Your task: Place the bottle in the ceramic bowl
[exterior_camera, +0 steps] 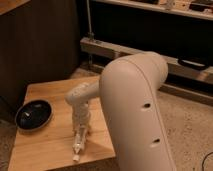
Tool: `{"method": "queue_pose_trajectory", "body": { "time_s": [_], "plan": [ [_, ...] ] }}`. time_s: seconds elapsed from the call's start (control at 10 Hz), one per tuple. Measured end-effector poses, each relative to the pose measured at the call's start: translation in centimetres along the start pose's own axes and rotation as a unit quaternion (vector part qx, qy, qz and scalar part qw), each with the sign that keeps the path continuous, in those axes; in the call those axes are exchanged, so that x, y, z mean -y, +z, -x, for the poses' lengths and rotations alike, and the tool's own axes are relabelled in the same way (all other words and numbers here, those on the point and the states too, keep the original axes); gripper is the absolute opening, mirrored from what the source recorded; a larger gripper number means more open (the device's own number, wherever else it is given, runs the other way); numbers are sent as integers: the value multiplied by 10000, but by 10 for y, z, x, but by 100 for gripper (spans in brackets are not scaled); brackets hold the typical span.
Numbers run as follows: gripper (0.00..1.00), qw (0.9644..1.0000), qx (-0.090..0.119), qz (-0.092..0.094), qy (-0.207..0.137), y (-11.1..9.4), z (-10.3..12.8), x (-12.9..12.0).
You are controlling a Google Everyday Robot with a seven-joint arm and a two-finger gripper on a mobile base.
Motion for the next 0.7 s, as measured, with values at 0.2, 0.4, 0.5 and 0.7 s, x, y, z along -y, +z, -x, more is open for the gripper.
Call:
{"method": "queue_pose_trajectory", "body": {
  "time_s": [0.2,0.4,0.5,0.7],
  "plan": [
    [36,9999,-9,14,144,3,25,9],
    [16,9998,92,50,160,-15,56,15],
    [5,9998,140,43,147,-35,67,16],
    [0,9997,237,-32,87,-69,74,12]
  ]
}}
